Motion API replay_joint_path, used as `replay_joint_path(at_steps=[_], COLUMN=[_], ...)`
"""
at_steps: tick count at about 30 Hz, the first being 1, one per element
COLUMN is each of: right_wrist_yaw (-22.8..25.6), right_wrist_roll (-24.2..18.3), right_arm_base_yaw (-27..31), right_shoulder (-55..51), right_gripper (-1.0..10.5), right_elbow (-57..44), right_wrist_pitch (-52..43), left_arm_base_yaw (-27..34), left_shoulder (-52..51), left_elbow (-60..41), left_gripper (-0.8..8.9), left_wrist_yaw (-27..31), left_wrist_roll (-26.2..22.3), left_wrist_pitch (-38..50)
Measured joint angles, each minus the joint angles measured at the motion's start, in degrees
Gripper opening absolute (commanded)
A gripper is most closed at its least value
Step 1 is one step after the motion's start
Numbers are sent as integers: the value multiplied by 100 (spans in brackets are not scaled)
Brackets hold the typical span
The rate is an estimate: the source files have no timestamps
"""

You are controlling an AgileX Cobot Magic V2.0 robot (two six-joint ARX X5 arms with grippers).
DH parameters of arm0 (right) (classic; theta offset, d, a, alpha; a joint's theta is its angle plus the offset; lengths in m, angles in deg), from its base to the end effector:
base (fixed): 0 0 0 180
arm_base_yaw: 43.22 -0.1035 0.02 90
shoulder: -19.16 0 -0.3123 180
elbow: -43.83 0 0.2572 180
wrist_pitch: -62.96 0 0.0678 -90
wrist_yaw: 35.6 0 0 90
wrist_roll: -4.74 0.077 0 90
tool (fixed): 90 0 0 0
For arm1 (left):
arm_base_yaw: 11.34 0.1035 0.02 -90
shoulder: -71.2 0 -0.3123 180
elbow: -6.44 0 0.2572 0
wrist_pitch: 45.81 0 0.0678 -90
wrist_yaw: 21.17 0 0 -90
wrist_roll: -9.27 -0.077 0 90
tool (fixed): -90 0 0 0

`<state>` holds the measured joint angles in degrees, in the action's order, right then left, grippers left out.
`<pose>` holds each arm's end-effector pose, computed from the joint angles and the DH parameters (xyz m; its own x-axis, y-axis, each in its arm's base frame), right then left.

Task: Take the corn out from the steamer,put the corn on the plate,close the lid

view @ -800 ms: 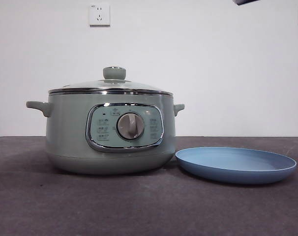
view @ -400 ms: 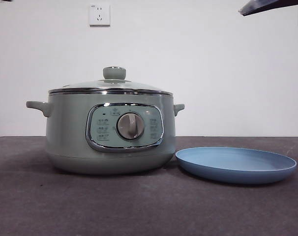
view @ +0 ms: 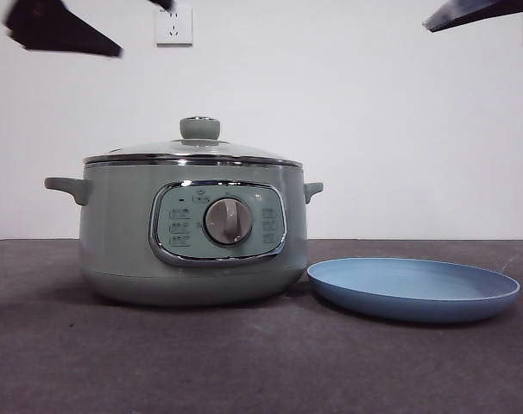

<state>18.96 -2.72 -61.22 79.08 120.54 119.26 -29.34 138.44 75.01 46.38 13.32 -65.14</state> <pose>0.1863 0.1075 0.3650 0.4186 0.7457 -0.5183 -0.7501 0.6057 0.2656 0.2653 -0.1171 0.3545 0.7180 -0.6348 -0.2856 0.6087 0.7716 -0.1849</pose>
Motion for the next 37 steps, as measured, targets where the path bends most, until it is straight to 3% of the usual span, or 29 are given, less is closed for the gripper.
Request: replay_joint_path(at_steps=[5, 13, 20, 22, 25, 28, 37], right_wrist_yaw=[2, 4, 144, 151, 151, 153, 157], right_wrist_roll=[0, 0, 0, 0, 0, 0, 0], right_arm_base_yaw=[0, 0, 2, 0, 2, 0, 2], right_shoulder=[0, 0, 0, 0, 0, 0, 0], right_gripper=[595, 595, 595, 595, 595, 595, 595], right_elbow=[0, 0, 0, 0, 0, 0, 0], right_wrist_pitch=[11, 129, 177, 179, 184, 201, 219], left_arm_base_yaw=[-326, -518, -568, -614, -699, -728, -741], left_shoulder=[907, 2127, 2450, 2455, 2457, 2463, 2470], left_elbow=[673, 1086, 1097, 1097, 1097, 1097, 1119], left_gripper=[564, 564, 560, 484, 209, 14, -9], left_wrist_yaw=[697, 1067, 1200, 1237, 1252, 1294, 1294], left_wrist_roll=[-289, -612, -667, -667, -684, -702, -708], left_wrist_pitch=[125, 160, 234, 254, 286, 297, 339])
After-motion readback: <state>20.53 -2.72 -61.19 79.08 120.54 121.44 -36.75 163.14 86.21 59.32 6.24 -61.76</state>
